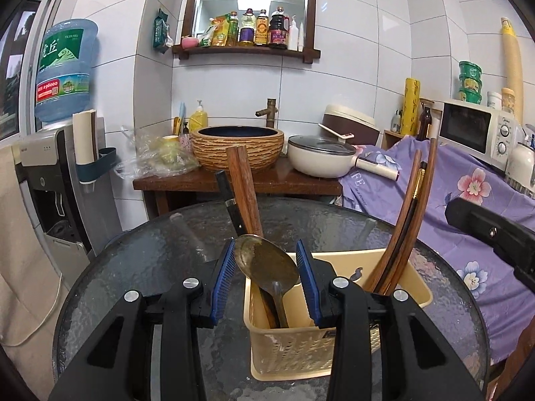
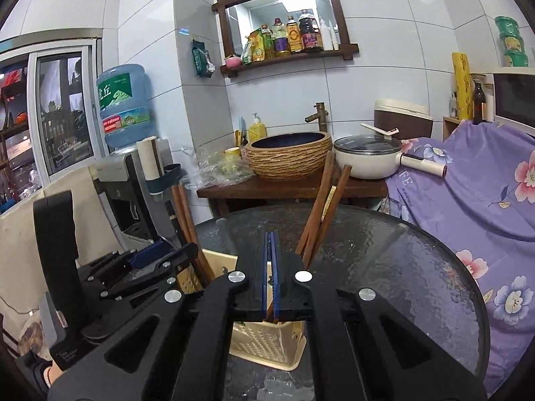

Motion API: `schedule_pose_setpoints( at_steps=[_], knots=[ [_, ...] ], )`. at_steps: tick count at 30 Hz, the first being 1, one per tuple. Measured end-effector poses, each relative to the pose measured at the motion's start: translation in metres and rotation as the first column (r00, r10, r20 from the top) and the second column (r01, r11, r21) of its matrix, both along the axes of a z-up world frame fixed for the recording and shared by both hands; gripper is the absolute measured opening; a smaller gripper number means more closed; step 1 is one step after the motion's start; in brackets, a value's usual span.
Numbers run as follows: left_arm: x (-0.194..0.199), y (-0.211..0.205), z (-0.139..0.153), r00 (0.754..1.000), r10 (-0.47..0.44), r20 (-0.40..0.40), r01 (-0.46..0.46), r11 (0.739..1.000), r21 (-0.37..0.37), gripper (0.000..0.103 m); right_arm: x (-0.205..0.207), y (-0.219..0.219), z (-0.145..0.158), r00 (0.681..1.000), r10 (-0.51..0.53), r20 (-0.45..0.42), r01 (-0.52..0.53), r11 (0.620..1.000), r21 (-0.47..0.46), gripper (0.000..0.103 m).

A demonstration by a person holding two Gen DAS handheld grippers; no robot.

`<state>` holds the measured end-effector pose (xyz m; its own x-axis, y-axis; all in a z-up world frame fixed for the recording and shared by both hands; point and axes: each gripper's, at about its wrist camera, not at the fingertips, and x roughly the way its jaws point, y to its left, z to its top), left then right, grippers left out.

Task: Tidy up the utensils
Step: 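Lower the wooden chopstick into the holder and open the right tool while the left tool inserts the spoon, then move both open tools down toward the remaining spoons on the table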

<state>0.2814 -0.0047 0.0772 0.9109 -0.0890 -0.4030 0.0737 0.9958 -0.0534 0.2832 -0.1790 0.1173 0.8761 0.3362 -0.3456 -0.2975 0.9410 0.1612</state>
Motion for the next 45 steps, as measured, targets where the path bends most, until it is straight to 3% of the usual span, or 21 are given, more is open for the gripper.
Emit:
schedule_pose_setpoints(
  at_steps=[1,3,5,6,11,17,21,28,32,39,45],
  knots=[
    [-0.002,0.0,0.0,1.0,0.001,0.004,-0.001,1.0,0.001,0.041,-0.002,0.001,-0.001,1.0,-0.004,0.004,0.004,1.0,-0.006,0.004],
    [-0.009,0.002,0.002,1.0,0.0,0.023,0.0,1.0,0.0,0.058,-0.007,0.001,-0.006,1.0,-0.001,0.0,0.001,1.0,-0.017,0.013],
    [-0.018,0.004,0.005,0.999,0.0,0.046,0.001,1.0,-0.009,0.065,-0.014,-0.003,-0.011,1.0,0.003,0.002,-0.003,1.0,0.0,0.049],
    [-0.022,0.005,0.006,0.999,0.001,0.053,0.0,1.0,-0.013,0.066,-0.02,-0.006,-0.012,1.0,-0.01,0.014,0.01,1.0,0.007,0.053],
    [-0.044,0.019,0.002,0.999,0.022,0.032,-0.022,0.999,-0.027,0.078,-0.034,-0.02,-0.032,0.997,-0.036,-0.075,0.037,0.999,0.011,0.053],
    [-0.066,0.021,-0.033,0.992,-0.016,-0.126,0.019,0.999,0.026,0.078,-0.044,-0.016,-0.078,0.962,-0.04,-0.268,0.036,0.999,-0.02,0.053],
    [-0.087,0.006,-0.062,0.964,-0.111,-0.241,0.126,0.991,0.049,0.076,-0.052,-0.011,-0.105,0.946,-0.058,-0.32,0.043,0.998,-0.051,0.053],
    [-0.104,-0.014,-0.104,0.879,-0.242,-0.411,0.276,0.961,0.024,0.057,-0.06,-0.012,-0.132,0.914,-0.074,-0.398,0.051,0.996,-0.068,0.053],
    [-0.105,-0.02,-0.117,0.857,-0.255,-0.447,0.295,0.955,0.021,0.05,-0.063,-0.014,-0.138,0.906,-0.075,-0.417,0.053,0.996,-0.065,0.053],
    [-0.11,-0.03,-0.123,0.831,-0.296,-0.471,0.339,0.941,0.006,0.046,-0.064,-0.015,-0.146,0.892,-0.076,-0.445,0.053,0.997,-0.064,0.053],
    [-0.111,-0.041,-0.131,0.818,-0.295,-0.494,0.361,0.932,0.042,0.037,-0.059,-0.007,-0.152,0.877,-0.074,-0.475,0.045,0.996,-0.07,0.053]
  ],
)
